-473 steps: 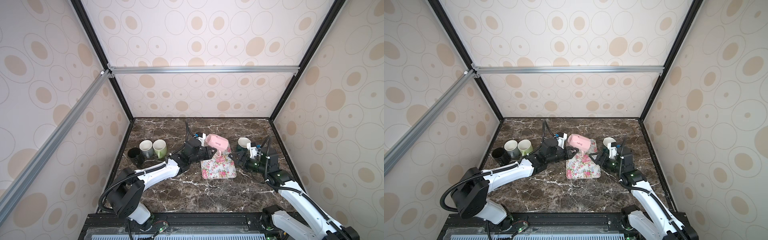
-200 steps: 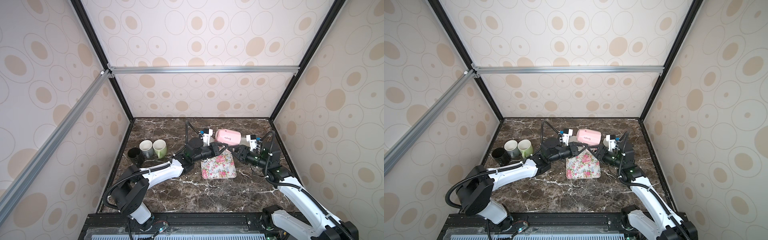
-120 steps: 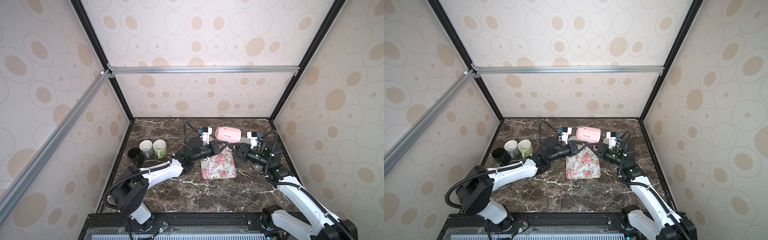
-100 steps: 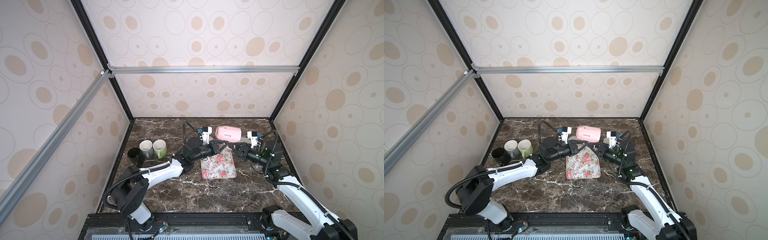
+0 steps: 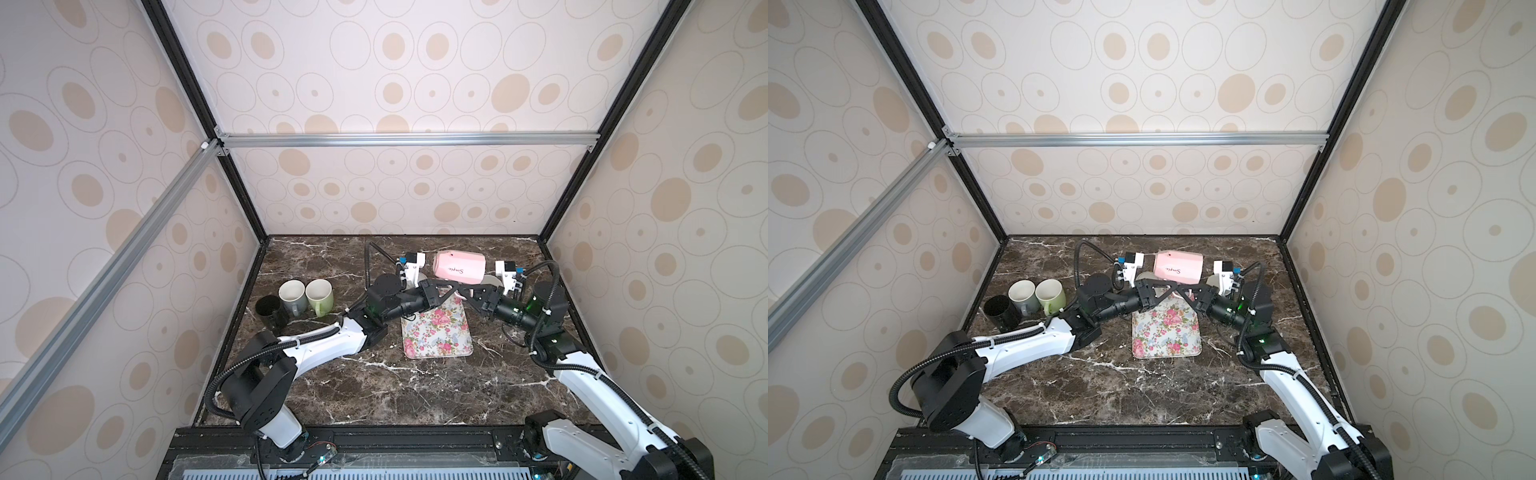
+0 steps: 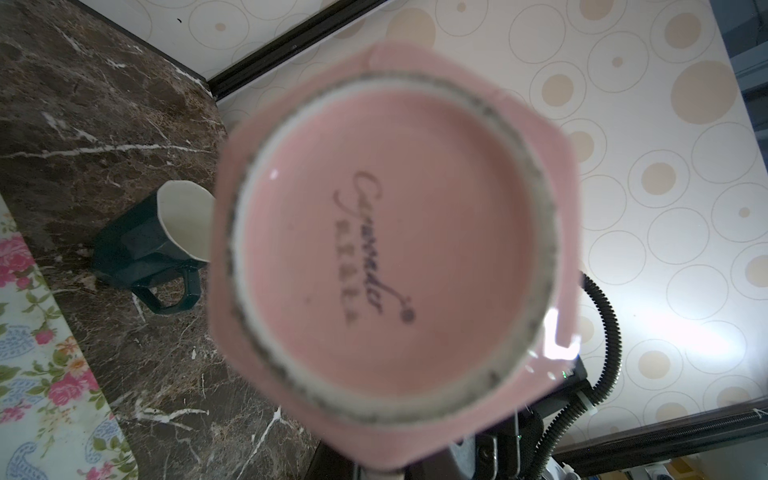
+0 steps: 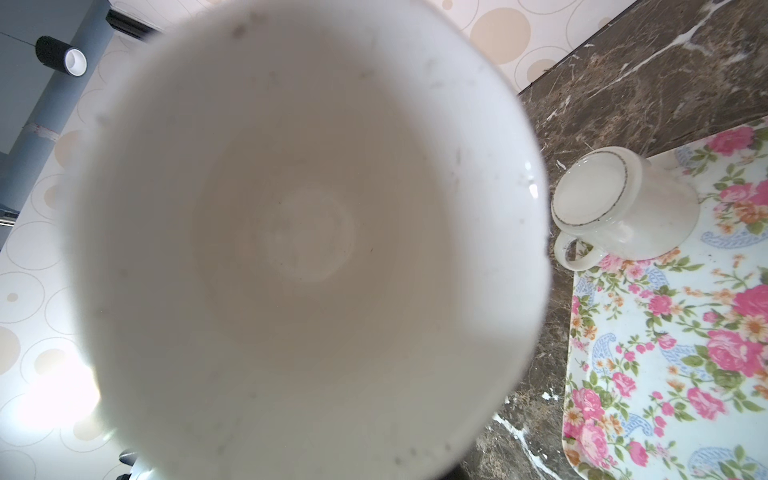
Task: Turn the mug right side up
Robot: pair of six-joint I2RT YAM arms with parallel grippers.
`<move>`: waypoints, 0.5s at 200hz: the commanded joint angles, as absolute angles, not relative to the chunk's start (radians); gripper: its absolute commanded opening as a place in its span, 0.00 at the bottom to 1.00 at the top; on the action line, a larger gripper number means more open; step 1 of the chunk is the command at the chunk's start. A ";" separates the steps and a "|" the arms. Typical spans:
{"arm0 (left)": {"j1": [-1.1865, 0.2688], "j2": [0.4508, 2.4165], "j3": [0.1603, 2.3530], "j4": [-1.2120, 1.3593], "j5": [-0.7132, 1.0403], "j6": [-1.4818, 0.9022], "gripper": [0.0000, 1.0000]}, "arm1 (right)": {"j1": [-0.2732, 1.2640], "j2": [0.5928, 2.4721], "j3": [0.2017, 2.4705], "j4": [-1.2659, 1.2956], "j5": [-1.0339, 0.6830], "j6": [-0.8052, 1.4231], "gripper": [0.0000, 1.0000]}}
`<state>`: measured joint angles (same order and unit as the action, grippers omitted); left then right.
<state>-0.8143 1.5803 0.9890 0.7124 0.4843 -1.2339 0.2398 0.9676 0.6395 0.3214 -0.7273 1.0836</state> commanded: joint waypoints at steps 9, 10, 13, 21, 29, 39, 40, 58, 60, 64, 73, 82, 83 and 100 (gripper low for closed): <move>-0.833 1.614 1.031 0.686 0.523 -1.176 0.00 | 0.246 0.920 0.652 0.439 -0.778 1.101 0.00; -0.833 1.615 1.031 0.686 0.523 -1.176 0.00 | 0.246 0.919 0.652 0.438 -0.777 1.100 0.00; -0.833 1.617 1.032 0.686 0.523 -1.177 0.00 | 0.246 0.917 0.652 0.434 -0.776 1.099 0.00; -0.833 1.623 1.035 0.688 0.525 -1.178 0.00 | 0.247 0.913 0.653 0.424 -0.775 1.094 0.00; -0.832 1.630 1.038 0.687 0.527 -1.178 0.00 | 0.246 0.910 0.652 0.418 -0.776 1.091 0.00; -0.833 1.638 1.044 0.686 0.528 -1.173 0.00 | 0.247 0.908 0.654 0.409 -0.776 1.091 0.00; -0.833 1.639 1.045 0.685 0.529 -1.173 0.00 | 0.247 0.909 0.655 0.409 -0.776 1.091 0.00; -0.833 1.648 1.056 0.668 0.526 -1.161 0.00 | 0.247 0.901 0.652 0.372 -0.760 1.083 0.00; -0.833 1.650 1.057 0.666 0.526 -1.160 0.00 | 0.247 0.900 0.651 0.368 -0.757 1.081 0.00; -0.832 1.651 1.057 0.666 0.525 -1.158 0.00 | 0.247 0.896 0.648 0.362 -0.751 1.079 0.00; -0.832 1.653 1.056 0.666 0.527 -1.155 0.00 | 0.247 0.888 0.638 0.349 -0.733 1.076 0.00; -0.831 1.654 1.055 0.666 0.532 -1.154 0.00 | 0.246 0.880 0.631 0.325 -0.711 1.074 0.00; -0.831 1.653 1.054 0.666 0.532 -1.154 0.00 | 0.246 0.879 0.629 0.322 -0.710 1.074 0.00; -0.830 1.648 1.043 0.663 0.527 -1.152 0.00 | 0.247 0.880 0.615 0.311 -0.708 1.074 0.00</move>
